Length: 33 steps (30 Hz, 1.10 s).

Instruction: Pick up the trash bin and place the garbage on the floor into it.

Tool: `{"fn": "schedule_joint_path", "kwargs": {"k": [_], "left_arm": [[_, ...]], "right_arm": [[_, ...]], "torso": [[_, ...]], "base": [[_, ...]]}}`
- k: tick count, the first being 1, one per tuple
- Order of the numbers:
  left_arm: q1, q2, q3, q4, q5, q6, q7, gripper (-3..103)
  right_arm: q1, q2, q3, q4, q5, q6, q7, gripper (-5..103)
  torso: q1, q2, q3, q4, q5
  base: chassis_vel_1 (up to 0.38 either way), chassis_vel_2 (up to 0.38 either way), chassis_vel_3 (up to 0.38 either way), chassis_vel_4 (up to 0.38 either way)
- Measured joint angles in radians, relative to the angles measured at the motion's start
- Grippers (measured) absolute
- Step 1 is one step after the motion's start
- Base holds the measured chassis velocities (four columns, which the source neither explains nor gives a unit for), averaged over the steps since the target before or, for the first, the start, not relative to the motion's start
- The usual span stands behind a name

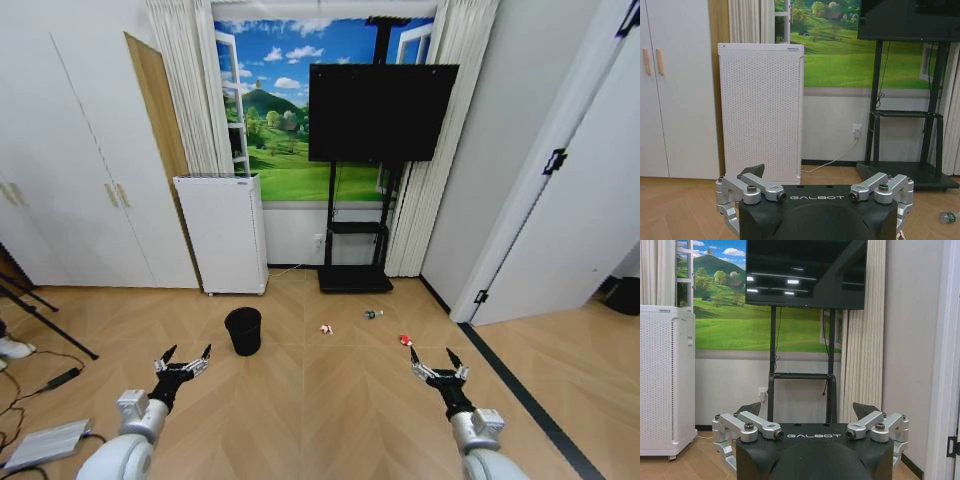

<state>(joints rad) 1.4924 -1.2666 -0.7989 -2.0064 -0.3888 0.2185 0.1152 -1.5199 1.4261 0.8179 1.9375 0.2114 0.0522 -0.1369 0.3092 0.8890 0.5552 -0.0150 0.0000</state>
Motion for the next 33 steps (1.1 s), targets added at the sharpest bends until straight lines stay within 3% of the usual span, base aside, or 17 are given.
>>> {"fn": "schedule_joint_path", "kwargs": {"k": [33], "left_arm": [[-0.004,0.002,-0.006,0.000,0.015,0.000,0.012,100]], "right_arm": [[-0.006,0.000,0.013,0.003,0.015,0.014,0.003,100]], "torso": [[0.000,0.000,0.000,0.0000,0.0000]], "base": [[0.000,0.000,0.000,0.000]]}}
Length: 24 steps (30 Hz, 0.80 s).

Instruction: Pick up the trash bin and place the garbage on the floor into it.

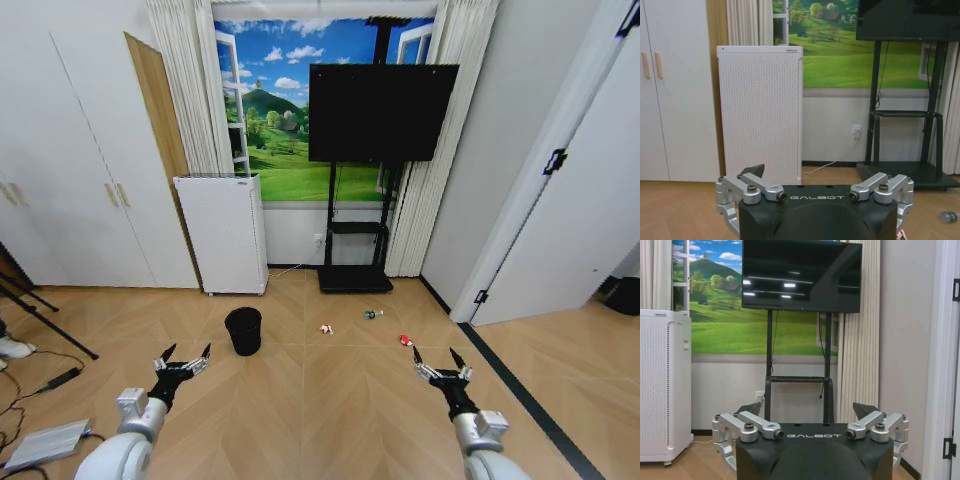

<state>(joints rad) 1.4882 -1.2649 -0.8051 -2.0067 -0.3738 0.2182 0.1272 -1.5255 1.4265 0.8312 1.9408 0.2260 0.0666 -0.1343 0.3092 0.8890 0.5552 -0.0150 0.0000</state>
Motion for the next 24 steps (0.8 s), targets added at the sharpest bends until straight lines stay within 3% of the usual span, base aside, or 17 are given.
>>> {"fn": "schedule_joint_path", "kwargs": {"k": [24], "left_arm": [[0.000,-0.001,0.001,-0.001,0.011,-0.007,0.002,100]], "right_arm": [[0.000,-0.001,0.002,-0.004,-0.003,0.017,-0.015,100]], "torso": [[0.000,0.000,0.000,0.0000,0.0000]], "base": [[0.000,0.000,0.000,0.000]]}}
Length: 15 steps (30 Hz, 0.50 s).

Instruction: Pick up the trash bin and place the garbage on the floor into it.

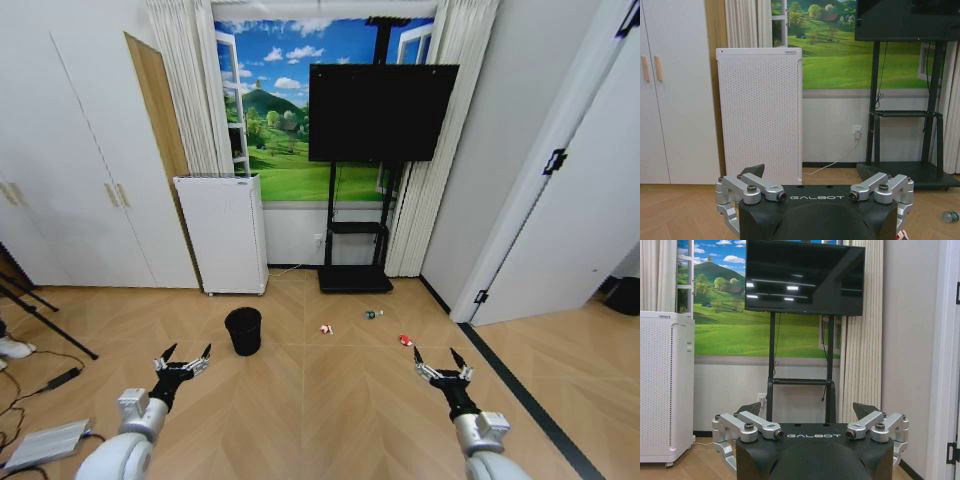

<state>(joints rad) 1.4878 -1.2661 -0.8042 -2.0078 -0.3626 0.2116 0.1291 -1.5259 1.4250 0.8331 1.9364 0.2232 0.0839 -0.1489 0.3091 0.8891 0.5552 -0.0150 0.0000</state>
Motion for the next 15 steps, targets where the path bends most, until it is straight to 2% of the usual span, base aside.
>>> {"fn": "schedule_joint_path", "kwargs": {"k": [7,15], "left_arm": [[0.000,0.000,0.000,-0.001,0.000,0.000,0.001,100],[0.000,0.001,0.000,-0.001,-0.001,-0.002,0.003,100]], "right_arm": [[-0.001,-0.001,-0.001,0.000,0.001,0.002,-0.002,100],[-0.006,0.000,-0.002,0.000,0.000,0.005,-0.005,100]], "torso": [[0.000,0.000,0.000,0.0000,0.0000],[0.000,0.000,0.000,-0.0002,0.0001]], "base": [[-0.075,0.062,0.069,-0.057],[-0.195,0.190,0.207,-0.188]]}}
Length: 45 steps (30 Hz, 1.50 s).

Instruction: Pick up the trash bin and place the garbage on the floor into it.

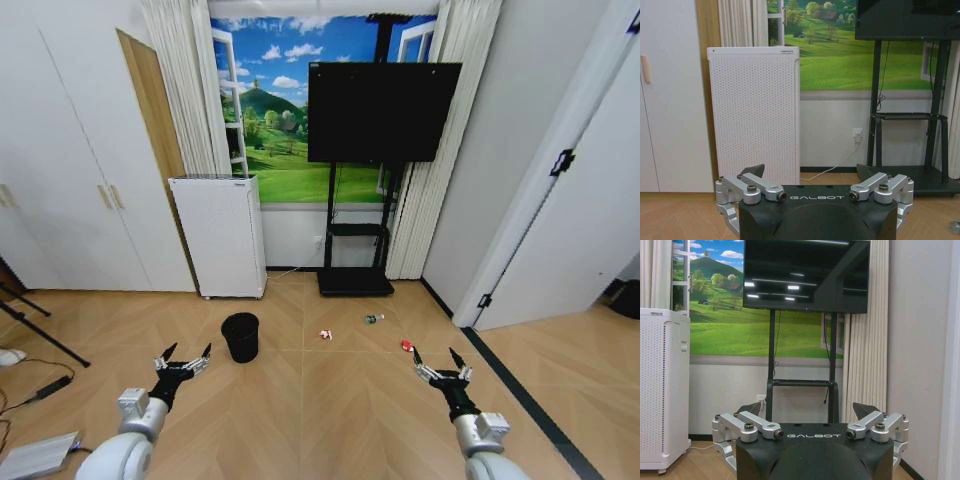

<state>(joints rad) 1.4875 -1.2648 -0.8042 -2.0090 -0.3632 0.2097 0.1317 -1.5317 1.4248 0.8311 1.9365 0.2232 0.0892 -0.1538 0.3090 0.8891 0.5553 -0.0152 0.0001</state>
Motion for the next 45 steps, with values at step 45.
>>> {"fn": "schedule_joint_path", "kwargs": {"k": [45], "left_arm": [[0.004,-0.016,-0.002,0.003,-0.001,-0.007,0.009,100]], "right_arm": [[0.000,0.010,-0.011,-0.001,-0.021,0.008,0.018,100]], "torso": [[0.000,0.000,0.000,0.0003,-0.0003]], "base": [[-0.249,0.256,0.249,-0.252]]}}
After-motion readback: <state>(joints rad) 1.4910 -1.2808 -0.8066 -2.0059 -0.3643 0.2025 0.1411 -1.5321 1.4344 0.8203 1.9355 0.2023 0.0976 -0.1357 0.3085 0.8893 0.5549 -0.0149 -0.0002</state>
